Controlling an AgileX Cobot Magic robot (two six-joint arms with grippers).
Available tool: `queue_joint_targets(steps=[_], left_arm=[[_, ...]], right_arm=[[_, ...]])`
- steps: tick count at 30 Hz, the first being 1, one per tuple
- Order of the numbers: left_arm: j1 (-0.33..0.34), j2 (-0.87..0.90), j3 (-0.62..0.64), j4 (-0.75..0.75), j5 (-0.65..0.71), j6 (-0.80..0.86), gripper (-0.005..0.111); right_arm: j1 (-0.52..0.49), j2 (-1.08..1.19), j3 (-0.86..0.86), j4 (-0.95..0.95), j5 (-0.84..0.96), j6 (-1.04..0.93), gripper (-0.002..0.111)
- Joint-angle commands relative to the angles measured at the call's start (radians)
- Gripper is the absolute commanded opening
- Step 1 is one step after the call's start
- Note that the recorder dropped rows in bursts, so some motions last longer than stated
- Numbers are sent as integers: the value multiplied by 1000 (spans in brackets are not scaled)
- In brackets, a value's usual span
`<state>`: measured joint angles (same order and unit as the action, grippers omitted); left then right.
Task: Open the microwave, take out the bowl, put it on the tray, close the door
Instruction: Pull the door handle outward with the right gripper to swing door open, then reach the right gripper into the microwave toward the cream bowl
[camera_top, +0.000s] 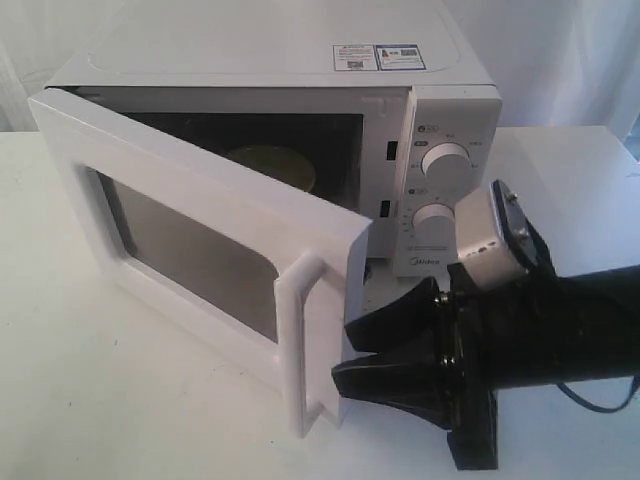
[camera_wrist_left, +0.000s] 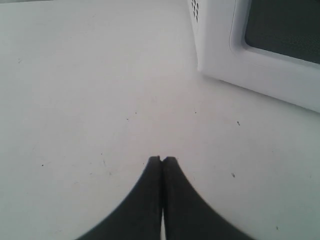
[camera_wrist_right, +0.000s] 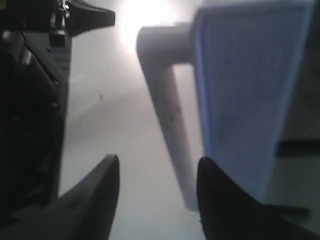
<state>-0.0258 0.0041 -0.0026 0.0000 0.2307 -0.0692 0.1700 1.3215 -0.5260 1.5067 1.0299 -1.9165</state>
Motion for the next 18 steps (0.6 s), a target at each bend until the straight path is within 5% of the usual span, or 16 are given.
queue_joint_targets(steps=[1,10,18], left_arm=[[2,-4,3,0,2,-1,0],[2,-4,3,0,2,-1,0],[2,-4,3,0,2,-1,0]], right_arm=[[-1,-88,62,17,-107,12,46],[-1,-212,115,238,-329,-1,39],[10,-212,61,238,-283,-10,0]])
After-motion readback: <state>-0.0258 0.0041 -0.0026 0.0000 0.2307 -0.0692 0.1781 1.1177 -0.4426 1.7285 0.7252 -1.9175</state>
